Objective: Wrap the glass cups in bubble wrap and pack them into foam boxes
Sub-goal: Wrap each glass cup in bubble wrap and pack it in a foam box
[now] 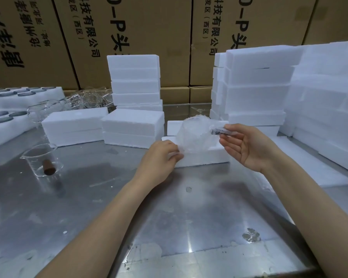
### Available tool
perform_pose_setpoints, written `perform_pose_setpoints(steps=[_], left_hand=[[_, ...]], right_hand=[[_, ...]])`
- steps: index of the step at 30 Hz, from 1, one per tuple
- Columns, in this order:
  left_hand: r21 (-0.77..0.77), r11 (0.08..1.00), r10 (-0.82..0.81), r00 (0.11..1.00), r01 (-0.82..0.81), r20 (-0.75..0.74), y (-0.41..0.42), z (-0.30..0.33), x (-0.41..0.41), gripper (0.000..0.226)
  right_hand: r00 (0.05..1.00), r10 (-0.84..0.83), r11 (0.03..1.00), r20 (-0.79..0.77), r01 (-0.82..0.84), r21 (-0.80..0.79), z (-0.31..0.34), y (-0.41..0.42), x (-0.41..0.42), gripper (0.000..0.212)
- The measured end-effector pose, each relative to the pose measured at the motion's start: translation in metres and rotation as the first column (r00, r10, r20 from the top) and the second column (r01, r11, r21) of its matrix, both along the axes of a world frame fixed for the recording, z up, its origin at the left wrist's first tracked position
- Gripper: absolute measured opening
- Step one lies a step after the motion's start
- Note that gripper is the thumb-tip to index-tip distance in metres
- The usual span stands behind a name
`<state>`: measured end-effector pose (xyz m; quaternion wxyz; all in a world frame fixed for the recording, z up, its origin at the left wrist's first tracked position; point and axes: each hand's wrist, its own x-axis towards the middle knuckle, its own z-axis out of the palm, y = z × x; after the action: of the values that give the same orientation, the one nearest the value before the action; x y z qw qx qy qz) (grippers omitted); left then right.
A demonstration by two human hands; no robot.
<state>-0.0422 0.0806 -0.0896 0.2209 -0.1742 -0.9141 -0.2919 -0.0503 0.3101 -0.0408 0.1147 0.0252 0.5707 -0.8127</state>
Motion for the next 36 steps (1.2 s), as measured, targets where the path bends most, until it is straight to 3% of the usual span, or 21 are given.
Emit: perform_pose_setpoints(steps=[3, 8, 15, 25, 29, 33, 36], left_hand=[[0.170, 0.985, -0.028, 0.999, 0.023, 0.032, -0.001, 0.000, 0.001, 0.010], [0.322, 0.946, 0.014, 0.999, -0.029, 0.050, -0.003, 0.002, -0.001, 0.040], [0.328, 0.945, -0.040, 0.996, 0.010, 0.084, -0.006, 0.005, 0.002, 0.067], [0.221, 0.975, -0.016, 1.000, 0.014, 0.006, -0.007, 0.003, 0.003, 0.071], [0.113, 0.991, -0.082, 0.996, 0.077, 0.044, -0.009, -0.001, 0.000, 0.056], [-0.002, 0.996, -0.090, 0.993, 0.090, 0.078, -0.010, -0.004, -0.003, 0.055], [-0.013, 0.996, -0.092, 0.992, 0.093, 0.085, -0.010, -0.004, -0.004, 0.056]], right_hand=[[0.999, -0.030, 1.000, -0.030, 0.030, 0.002, 0.003, -0.003, -0.005, 0.016], [1.000, -0.012, 0.993, -0.005, 0.013, 0.117, 0.009, -0.013, -0.017, 0.021], [0.995, 0.029, 0.941, 0.101, -0.061, 0.332, 0.018, -0.030, -0.033, 0.013], [0.985, 0.048, 0.845, 0.167, -0.129, 0.519, 0.019, -0.031, -0.043, 0.006], [0.995, 0.022, 0.732, 0.094, -0.080, 0.677, 0.020, -0.041, -0.044, 0.008], [0.997, 0.057, 0.494, 0.048, -0.069, 0.867, 0.019, -0.052, -0.046, 0.020], [0.998, 0.055, 0.404, -0.003, -0.019, 0.914, 0.015, -0.055, -0.050, 0.024]])
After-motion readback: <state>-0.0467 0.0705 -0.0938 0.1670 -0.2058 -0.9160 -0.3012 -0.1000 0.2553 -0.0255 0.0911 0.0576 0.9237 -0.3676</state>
